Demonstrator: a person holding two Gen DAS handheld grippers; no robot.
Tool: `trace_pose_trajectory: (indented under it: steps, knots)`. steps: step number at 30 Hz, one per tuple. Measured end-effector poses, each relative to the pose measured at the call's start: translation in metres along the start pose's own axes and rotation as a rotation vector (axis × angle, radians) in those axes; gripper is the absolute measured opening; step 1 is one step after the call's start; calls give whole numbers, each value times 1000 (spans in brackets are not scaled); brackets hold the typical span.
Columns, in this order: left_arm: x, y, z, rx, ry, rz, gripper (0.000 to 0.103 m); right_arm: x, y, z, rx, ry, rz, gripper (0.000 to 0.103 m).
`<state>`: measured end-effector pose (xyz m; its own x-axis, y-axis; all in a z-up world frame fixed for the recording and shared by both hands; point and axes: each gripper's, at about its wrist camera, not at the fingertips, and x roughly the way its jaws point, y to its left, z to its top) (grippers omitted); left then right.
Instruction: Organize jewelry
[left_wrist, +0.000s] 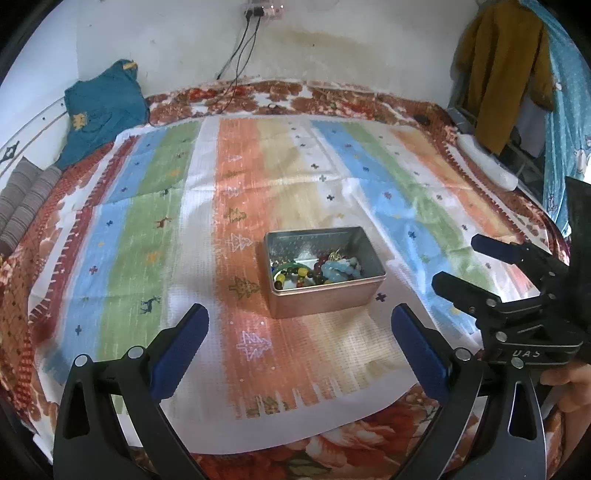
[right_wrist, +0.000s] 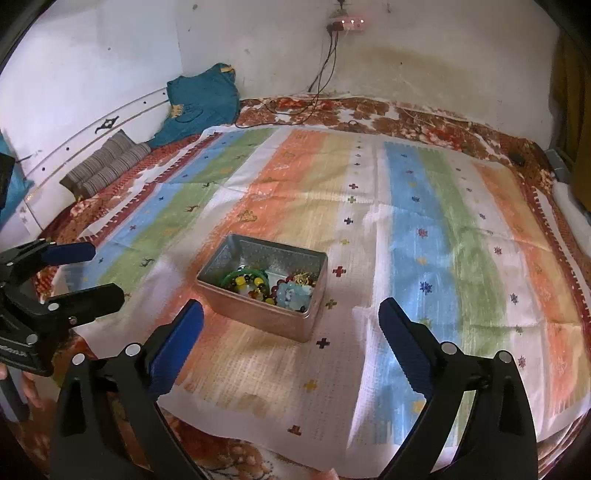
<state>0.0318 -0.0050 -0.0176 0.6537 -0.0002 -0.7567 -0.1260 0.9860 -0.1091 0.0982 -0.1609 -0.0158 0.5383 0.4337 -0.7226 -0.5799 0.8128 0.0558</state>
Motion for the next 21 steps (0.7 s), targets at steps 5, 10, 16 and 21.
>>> trace_pose_trajectory:
  steps: [5,10,16,21]
  knots:
    - [-9,1,-6,-6,-40,18,97,-11,6,-3,-31,-41,5,97]
    - [-12,0,-11,2,-50,31,97,-19,9,-4,-45,-71,5,97]
    - [-15,-3,-14,9,-69,51,97,-21,8,-5,-37,-74,1,97]
    - [-20,-4,-16,10,-86,69,97,-25,8,-7,-38,-79,6,97]
